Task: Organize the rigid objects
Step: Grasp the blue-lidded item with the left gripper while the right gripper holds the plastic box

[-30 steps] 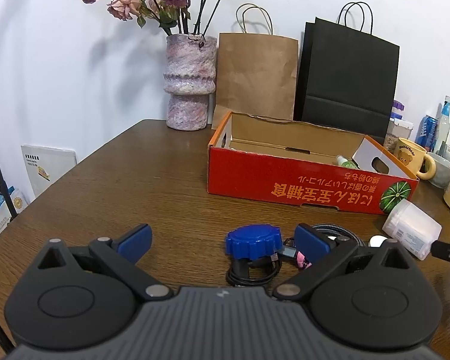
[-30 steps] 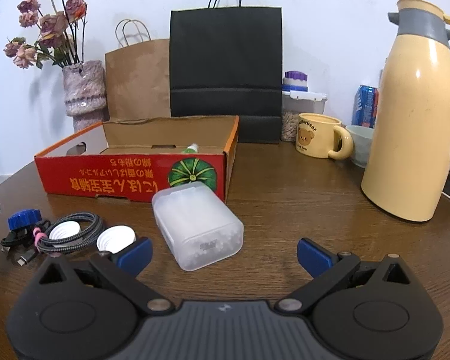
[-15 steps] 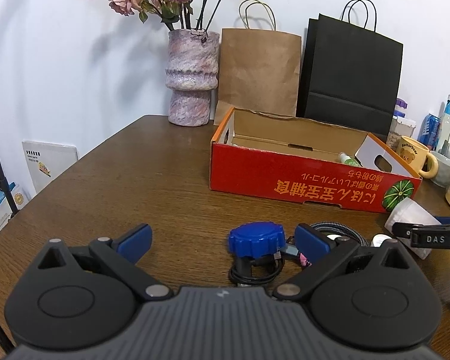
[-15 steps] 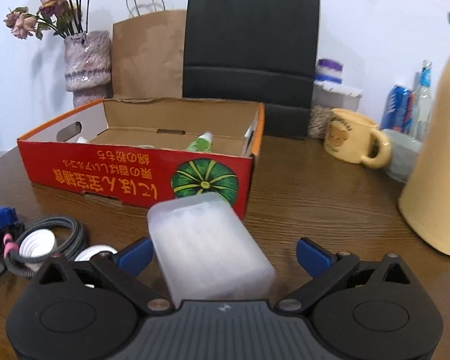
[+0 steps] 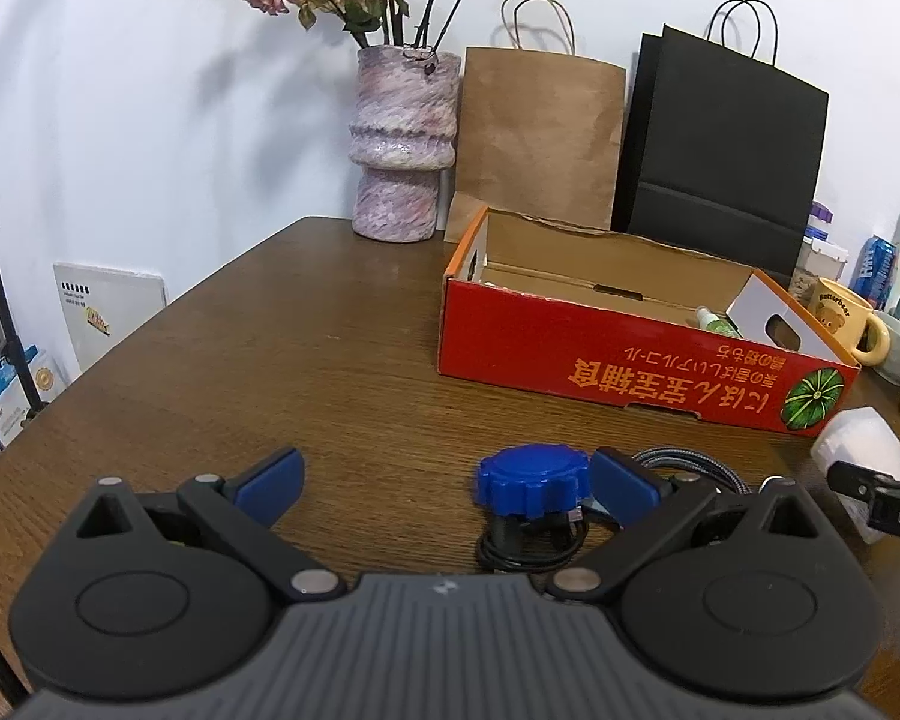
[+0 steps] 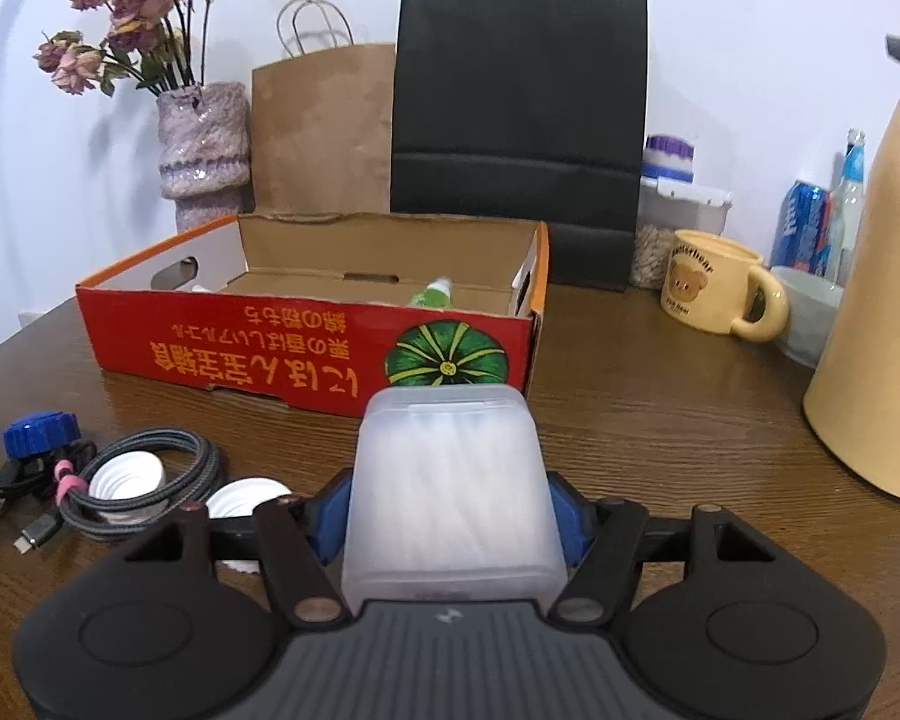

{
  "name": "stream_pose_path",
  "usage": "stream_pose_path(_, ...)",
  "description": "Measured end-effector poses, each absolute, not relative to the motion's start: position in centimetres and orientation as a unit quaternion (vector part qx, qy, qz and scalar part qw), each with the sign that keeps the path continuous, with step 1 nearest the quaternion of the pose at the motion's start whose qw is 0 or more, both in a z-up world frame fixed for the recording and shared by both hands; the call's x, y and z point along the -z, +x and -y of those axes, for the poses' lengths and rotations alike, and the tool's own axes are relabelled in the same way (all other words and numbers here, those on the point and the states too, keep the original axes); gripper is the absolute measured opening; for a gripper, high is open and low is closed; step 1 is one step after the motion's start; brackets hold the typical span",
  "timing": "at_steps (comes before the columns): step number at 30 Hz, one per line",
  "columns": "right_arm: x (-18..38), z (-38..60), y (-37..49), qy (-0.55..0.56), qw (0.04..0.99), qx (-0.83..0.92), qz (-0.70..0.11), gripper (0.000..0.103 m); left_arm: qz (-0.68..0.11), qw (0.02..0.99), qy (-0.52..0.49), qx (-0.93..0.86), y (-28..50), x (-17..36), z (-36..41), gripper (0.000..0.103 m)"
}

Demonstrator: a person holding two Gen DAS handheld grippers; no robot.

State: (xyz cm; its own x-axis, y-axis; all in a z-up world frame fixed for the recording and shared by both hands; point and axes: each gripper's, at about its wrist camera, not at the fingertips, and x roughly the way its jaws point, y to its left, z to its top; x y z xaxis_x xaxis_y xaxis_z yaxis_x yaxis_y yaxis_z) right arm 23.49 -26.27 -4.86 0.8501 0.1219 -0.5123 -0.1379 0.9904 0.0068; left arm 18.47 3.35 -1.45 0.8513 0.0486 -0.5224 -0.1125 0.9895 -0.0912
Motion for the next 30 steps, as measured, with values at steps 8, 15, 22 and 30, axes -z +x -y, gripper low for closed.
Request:
stream_pose_path(8, 3.9, 26.9, 20.7, 0.002, 0.970, -0.046, -0.239, 0.064, -0.282, 0.957, -0.052, -0.039, 18.8, 1.9, -3.2, 0.103)
stream_pose_path(15, 3.6, 27.7, 19.5, 0.021, 0.971, -0.032, -0.235, 0.064, -0.297, 0.954, -0.034, -0.033, 19.8, 2.7, -2.2, 0.103)
stream_pose_path(22, 3.6, 26.9, 19.1, 0.015, 0.972, -0.041, -0.232, 0.064, -0.302, 0.953, -0.036, -0.011, 22.1, 3.5, -1.5, 0.103)
stream_pose_path(30, 3.7, 26.7, 19.0, 0.013, 0.972, -0.038, -0.232, 0.064, -0.299, 0.953, -0.039, 0.001, 22.9, 3.6, -1.0, 0.089)
